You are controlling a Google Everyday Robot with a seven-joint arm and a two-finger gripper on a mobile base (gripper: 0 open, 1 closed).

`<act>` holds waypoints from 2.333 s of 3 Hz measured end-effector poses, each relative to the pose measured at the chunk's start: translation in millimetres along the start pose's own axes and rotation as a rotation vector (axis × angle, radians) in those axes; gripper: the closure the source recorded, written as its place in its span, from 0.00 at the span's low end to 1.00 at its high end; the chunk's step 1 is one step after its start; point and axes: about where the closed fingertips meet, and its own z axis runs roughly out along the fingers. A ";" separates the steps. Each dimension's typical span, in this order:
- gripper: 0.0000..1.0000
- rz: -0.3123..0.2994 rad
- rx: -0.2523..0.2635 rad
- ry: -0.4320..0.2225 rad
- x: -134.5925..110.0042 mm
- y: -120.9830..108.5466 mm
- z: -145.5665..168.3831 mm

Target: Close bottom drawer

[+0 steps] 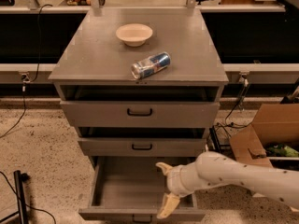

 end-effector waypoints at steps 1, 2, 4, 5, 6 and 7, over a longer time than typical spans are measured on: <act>0.00 -0.058 0.065 -0.086 16.3 1.9 65.4; 0.00 -0.006 0.057 -0.125 26.2 17.6 97.9; 0.18 0.035 0.024 -0.113 57.9 25.7 120.4; 0.41 0.101 0.004 -0.135 99.8 39.1 144.4; 0.64 0.127 0.000 -0.184 135.0 51.8 160.2; 0.89 0.113 0.032 -0.250 168.8 63.3 161.3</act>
Offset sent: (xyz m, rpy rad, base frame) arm 0.0026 0.0259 -0.0487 0.0659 -0.0755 0.0201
